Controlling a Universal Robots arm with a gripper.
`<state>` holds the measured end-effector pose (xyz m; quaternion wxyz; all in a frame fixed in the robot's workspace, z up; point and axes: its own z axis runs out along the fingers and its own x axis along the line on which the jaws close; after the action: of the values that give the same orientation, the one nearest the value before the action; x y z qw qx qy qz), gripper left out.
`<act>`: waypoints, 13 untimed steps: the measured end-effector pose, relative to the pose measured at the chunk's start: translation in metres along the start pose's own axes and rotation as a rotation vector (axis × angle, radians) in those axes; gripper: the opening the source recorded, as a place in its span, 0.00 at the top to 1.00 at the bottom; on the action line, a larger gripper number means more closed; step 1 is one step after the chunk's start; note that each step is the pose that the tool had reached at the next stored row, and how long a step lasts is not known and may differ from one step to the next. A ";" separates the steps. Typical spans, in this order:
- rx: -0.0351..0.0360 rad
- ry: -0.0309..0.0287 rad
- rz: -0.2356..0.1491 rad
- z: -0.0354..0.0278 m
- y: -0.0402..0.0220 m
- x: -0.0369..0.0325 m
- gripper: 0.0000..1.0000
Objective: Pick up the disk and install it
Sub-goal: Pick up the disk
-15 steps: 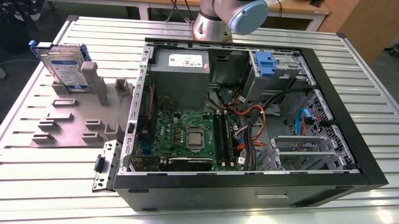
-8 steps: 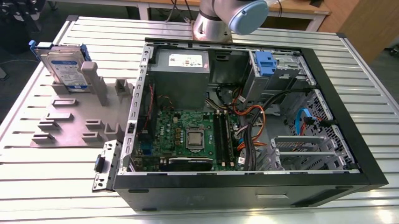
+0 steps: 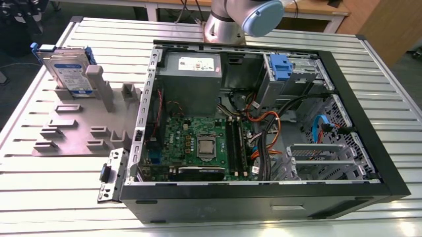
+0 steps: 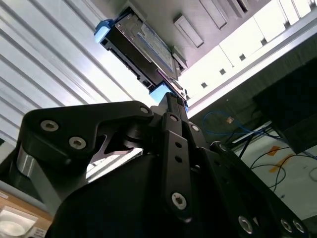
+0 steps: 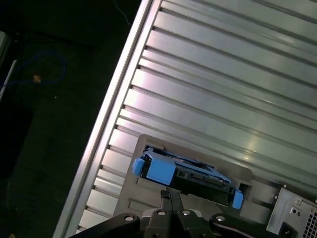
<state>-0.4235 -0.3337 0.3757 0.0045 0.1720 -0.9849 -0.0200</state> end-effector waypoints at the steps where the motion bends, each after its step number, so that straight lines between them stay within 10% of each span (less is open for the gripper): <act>1: 0.0002 0.0006 -0.014 0.0000 0.0000 0.0000 0.89; 13: 0.0022 0.0063 -0.137 0.0001 0.0000 0.0000 0.89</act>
<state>-0.4235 -0.3337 0.3756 0.0061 0.2390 -0.9708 -0.0187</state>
